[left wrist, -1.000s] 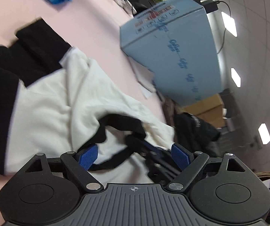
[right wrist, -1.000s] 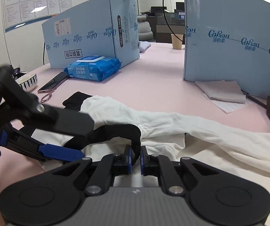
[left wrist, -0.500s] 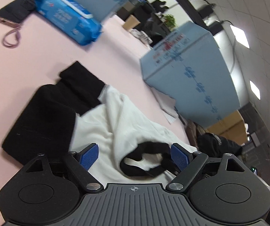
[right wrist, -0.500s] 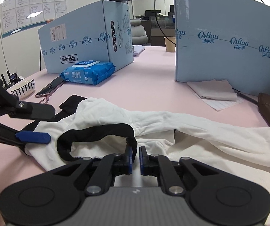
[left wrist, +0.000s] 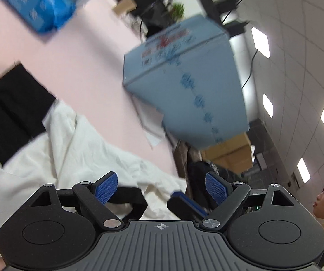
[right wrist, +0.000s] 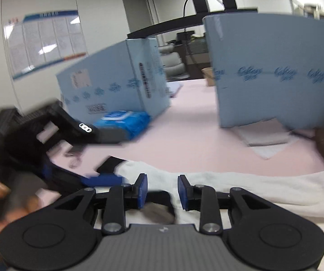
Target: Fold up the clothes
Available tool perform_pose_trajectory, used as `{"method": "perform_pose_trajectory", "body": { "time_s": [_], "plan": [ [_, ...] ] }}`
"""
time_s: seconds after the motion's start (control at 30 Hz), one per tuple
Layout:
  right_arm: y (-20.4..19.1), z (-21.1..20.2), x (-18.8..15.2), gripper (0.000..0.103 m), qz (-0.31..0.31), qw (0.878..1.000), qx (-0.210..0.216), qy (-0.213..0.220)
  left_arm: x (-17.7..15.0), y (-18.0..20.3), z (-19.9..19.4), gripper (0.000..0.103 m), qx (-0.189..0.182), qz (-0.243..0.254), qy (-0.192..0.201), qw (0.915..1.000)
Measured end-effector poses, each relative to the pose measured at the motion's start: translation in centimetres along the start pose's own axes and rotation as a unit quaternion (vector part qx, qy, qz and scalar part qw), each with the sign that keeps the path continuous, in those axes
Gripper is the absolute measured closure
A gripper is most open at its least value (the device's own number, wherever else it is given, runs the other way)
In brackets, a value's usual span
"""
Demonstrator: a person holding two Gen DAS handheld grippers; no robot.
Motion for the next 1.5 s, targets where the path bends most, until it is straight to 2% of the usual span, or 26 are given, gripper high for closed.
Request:
{"method": "perform_pose_trajectory", "body": {
  "time_s": [0.07,0.17,0.3,0.4,0.47,0.57,0.6,0.63,0.77,0.87,0.97,1.07,1.13,1.23,1.33,1.4,1.5],
  "plan": [
    [0.3,2.0,-0.2,0.074,-0.001,1.000,-0.012,-0.025,-0.1,-1.6,0.5,0.016,0.029,-0.015,-0.009,0.9994],
    [2.5,5.2,-2.2,0.077,-0.006,0.994,-0.067,-0.091,-0.4,-2.5,0.1,0.021,0.030,-0.004,-0.016,0.9994],
    [2.5,4.8,-3.3,0.074,-0.037,0.992,-0.077,-0.090,-0.9,-2.3,-0.3,0.022,0.041,0.024,-0.029,0.9984],
    [1.5,4.2,-3.5,0.069,-0.076,0.987,-0.106,-0.093,-0.7,-2.3,-0.7,0.022,0.034,0.016,-0.030,0.9989],
    [1.0,2.9,-3.1,0.068,-0.073,0.988,-0.107,-0.078,-0.4,-1.9,-1.6,0.019,0.021,0.011,-0.023,0.9995],
    [-0.4,0.5,-2.4,0.068,-0.067,0.996,-0.052,-0.038,0.4,-0.7,-2.6,0.017,0.000,0.025,-0.003,0.9997],
    [-1.3,0.0,-2.3,0.068,-0.067,0.997,-0.022,-0.032,0.7,-0.3,-2.8,0.017,-0.007,0.029,0.004,0.9996],
    [-2.6,0.2,-2.4,0.068,-0.069,0.997,0.018,-0.040,0.9,-0.3,-2.6,0.017,-0.008,0.028,0.002,0.9996],
    [-5.2,2.1,-3.1,0.068,-0.079,0.992,0.067,-0.077,1.3,-1.1,-1.4,0.017,-0.002,0.015,-0.022,0.9996],
    [-5.6,4.7,-3.8,0.065,-0.084,0.990,0.058,-0.099,1.3,-2.5,-0.3,0.017,0.010,0.007,-0.040,0.9991],
    [-6.1,6.0,-4.3,0.069,-0.110,0.986,0.037,-0.121,1.1,-2.5,-0.1,0.017,0.013,0.017,-0.047,0.9987],
    [-7.0,6.2,-4.9,0.080,-0.144,0.980,0.036,-0.135,0.9,-2.3,0.1,0.017,0.022,0.033,-0.052,0.9978],
    [-6.7,5.8,-5.0,0.089,-0.138,0.980,0.041,-0.140,0.8,-2.3,0.1,0.017,0.023,0.036,-0.053,0.9977],
    [-6.4,5.0,-4.8,0.093,-0.129,0.982,0.056,-0.123,0.8,-2.4,-0.2,0.017,0.018,0.034,-0.053,0.9979],
    [-7.3,3.9,-5.2,0.093,-0.167,0.981,0.055,-0.088,0.8,-2.5,-0.3,0.017,0.017,0.034,-0.053,0.9979],
    [-7.8,3.8,-5.8,0.093,-0.183,0.976,0.063,-0.098,0.8,-2.5,-0.3,0.017,0.018,0.035,-0.053,0.9978],
    [-8.2,3.7,-6.9,0.092,-0.212,0.970,0.046,-0.113,0.7,-2.5,-0.3,0.017,0.018,0.037,-0.053,0.9977]
  ]
}}
Point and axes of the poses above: each gripper's, at about its wrist camera, not at the fingertips, and z roughly the way its jaws point, y to its right, x to its top, the point moved 6 cm from there along z, roughly the way its jaws point, and after that the axes turned 7 degrees about -y, right-handed, at the moved point
